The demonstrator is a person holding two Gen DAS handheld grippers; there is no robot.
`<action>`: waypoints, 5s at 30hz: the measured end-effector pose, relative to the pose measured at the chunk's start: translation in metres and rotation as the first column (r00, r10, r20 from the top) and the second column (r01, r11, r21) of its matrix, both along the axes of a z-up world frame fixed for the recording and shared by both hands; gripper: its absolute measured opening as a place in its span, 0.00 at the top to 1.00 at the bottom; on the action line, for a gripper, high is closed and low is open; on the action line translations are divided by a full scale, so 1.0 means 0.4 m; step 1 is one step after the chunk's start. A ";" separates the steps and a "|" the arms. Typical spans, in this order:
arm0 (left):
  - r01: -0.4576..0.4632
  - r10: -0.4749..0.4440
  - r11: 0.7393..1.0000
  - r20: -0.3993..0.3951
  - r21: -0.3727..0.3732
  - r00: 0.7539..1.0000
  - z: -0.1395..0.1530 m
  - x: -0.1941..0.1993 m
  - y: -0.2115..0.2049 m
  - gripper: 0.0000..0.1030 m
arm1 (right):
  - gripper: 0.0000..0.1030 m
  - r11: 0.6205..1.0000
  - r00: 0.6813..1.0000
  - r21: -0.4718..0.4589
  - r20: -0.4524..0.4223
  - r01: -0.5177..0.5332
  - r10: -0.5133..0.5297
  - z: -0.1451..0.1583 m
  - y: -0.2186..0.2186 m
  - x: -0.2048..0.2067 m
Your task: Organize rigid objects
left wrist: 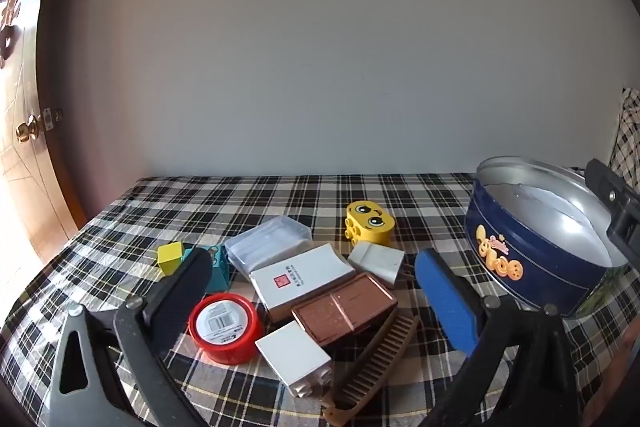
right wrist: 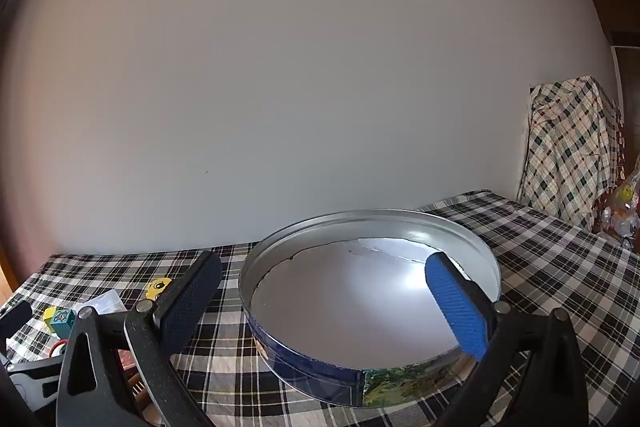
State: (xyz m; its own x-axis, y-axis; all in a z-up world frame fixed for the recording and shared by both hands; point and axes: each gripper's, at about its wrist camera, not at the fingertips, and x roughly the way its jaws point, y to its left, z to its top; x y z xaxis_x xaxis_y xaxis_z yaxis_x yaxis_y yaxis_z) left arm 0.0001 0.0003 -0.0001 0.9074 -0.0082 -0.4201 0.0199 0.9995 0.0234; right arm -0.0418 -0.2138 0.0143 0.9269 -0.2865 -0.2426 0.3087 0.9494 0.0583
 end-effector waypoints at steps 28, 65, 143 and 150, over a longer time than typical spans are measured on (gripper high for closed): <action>0.007 -0.007 1.000 -0.035 -0.007 0.999 -0.012 0.007 -0.011 0.00 | 0.00 1.000 1.000 -0.014 -0.007 -0.004 0.004 -0.001 0.007 -0.002; -0.091 0.091 0.996 -0.033 -0.005 0.995 -0.012 -0.019 0.034 0.00 | 0.01 0.993 0.995 -0.059 -0.011 -0.098 0.098 0.002 0.045 -0.006; -0.143 0.053 0.972 -0.420 -0.185 0.906 -0.126 0.050 0.103 0.68 | 0.74 0.736 0.543 0.172 -0.570 -0.655 0.616 -0.176 0.122 0.114; -0.133 0.041 0.973 -0.424 -0.190 0.905 -0.126 0.044 0.111 0.68 | 0.51 0.739 0.573 0.123 -0.552 -0.662 0.605 -0.162 0.148 0.115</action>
State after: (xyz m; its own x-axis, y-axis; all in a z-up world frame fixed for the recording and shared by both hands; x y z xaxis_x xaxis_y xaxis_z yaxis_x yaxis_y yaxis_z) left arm 0.0178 0.0446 -0.0504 0.6525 -0.0663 -0.7549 -0.1057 0.9785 -0.1773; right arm 0.0041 -0.1547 -0.0504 0.6038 0.2776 -0.7473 -0.4236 0.9058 -0.0058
